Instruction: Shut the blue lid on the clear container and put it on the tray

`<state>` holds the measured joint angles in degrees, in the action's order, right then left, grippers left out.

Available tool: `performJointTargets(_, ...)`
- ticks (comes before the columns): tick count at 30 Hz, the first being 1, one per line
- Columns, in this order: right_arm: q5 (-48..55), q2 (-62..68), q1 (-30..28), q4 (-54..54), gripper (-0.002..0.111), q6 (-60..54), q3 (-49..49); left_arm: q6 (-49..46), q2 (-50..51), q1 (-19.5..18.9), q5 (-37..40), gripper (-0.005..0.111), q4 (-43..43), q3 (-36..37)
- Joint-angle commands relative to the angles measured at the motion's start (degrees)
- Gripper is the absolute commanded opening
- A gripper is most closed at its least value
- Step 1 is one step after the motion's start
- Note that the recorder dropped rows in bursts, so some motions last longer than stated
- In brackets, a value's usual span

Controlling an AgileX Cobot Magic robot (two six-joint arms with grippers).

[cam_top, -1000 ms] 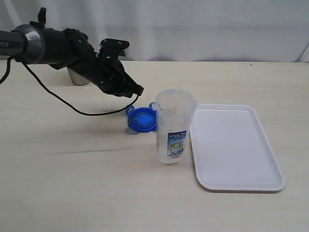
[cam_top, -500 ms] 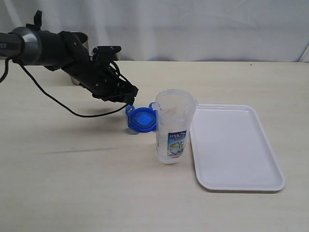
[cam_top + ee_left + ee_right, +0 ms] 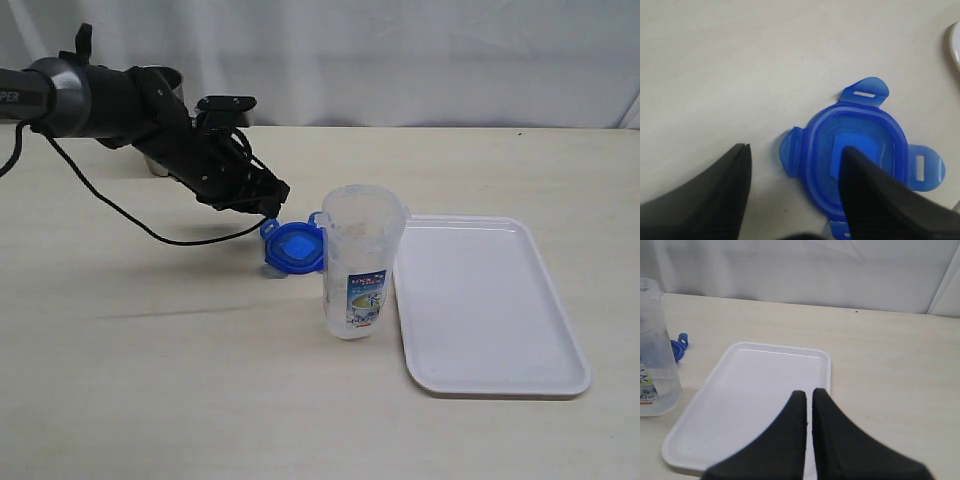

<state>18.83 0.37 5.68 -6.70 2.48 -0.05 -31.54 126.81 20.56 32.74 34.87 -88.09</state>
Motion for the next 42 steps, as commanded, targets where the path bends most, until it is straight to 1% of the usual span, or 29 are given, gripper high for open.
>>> performJointTargets(1,-0.53,-0.37,-0.2,0.08,0.004,-0.37,0.05,-0.55,2.19,0.15,-1.18,0.05,0.47,-0.03)
performJointTargets(5,-0.53,-0.37,-0.2,0.08,0.004,-0.37,0.05,-0.68,2.44,0.43,-2.37,0.05,1.38,-0.03)
performJointTargets(13,-0.53,-0.37,-0.2,0.08,0.004,-0.37,0.05,-2.18,4.24,2.8,-5.31,0.05,2.03,-0.03)
performJointTargets(31,-0.53,-0.37,-0.2,0.08,0.004,-0.37,0.05,-2.18,4.98,2.77,-3.26,0.049,1.13,-0.03)
performJointTargets(33,-0.53,-0.37,-0.2,0.08,0.004,-0.37,0.05,-2.18,4.98,2.77,-3.12,0.043,0.6,-0.03)
performJointTargets(38,-0.53,-0.37,-0.2,0.08,0.004,-0.37,0.05,-2.18,4.98,2.77,-2.57,0.021,0.48,-0.03)
performJointTargets(42,-0.53,-0.37,-0.2,0.08,0.004,-0.37,0.05,-2.27,4.98,2.77,-1.77,0.006,-0.16,-0.03)
